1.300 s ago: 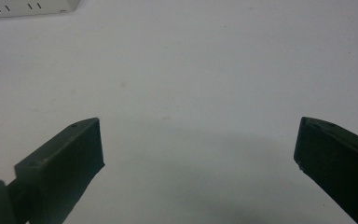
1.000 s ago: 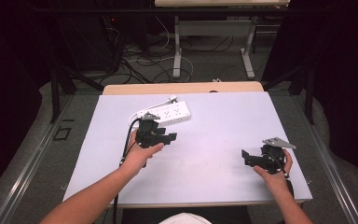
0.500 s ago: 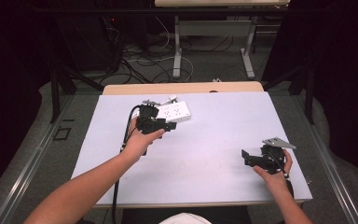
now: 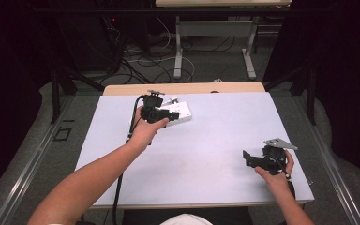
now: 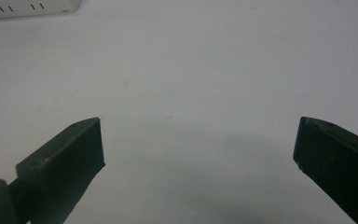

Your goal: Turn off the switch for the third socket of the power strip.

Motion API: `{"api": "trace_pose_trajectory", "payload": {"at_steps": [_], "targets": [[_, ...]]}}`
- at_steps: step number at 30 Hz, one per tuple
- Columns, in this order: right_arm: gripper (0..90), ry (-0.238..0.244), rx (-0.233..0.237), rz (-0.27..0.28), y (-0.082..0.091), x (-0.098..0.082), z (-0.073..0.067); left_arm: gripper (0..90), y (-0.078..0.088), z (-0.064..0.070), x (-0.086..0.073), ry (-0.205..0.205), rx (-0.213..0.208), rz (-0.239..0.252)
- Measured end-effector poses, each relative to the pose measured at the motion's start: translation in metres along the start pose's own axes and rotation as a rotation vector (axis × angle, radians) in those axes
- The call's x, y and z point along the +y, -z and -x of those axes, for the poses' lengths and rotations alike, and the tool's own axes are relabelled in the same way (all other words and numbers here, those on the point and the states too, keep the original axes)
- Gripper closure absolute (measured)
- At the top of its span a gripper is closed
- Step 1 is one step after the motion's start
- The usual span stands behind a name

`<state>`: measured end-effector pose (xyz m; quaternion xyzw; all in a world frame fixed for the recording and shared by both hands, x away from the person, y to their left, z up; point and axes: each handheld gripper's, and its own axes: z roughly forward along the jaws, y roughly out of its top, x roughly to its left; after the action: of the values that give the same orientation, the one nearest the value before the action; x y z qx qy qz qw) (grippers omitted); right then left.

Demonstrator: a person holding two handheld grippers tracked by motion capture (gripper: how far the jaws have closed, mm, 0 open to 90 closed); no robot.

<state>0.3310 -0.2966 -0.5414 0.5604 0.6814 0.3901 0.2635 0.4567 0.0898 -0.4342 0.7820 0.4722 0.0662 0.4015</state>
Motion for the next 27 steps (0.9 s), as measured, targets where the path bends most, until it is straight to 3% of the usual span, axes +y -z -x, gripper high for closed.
{"api": "trace_pose_trajectory", "payload": {"at_steps": [1, 5, 14, 22, 27], "targets": [[1.0, 0.003, -0.001, 0.001, 0.000, 0.000, 0.001, 48.6, -0.001, 0.000, 0.002, 0.017, 0.005, 0.002], [1.0, 0.004, 0.002, 0.002, 0.000, 0.000, 0.001, 50.1, -0.003, -0.003, 0.010, 0.020, 0.016, 0.005], [1.0, -0.005, 0.005, -0.003, 0.000, -0.001, 0.001, 54.3, -0.011, -0.019, 0.033, 0.099, 0.055, 0.041], [1.0, -0.003, 0.005, -0.002, 0.000, -0.001, 0.002, 57.7, -0.017, -0.031, 0.044, 0.107, 0.067, 0.027], [1.1, -0.002, 0.006, -0.001, 0.000, -0.001, 0.002, 58.7, -0.025, -0.034, 0.048, 0.117, 0.097, 0.038]]}}
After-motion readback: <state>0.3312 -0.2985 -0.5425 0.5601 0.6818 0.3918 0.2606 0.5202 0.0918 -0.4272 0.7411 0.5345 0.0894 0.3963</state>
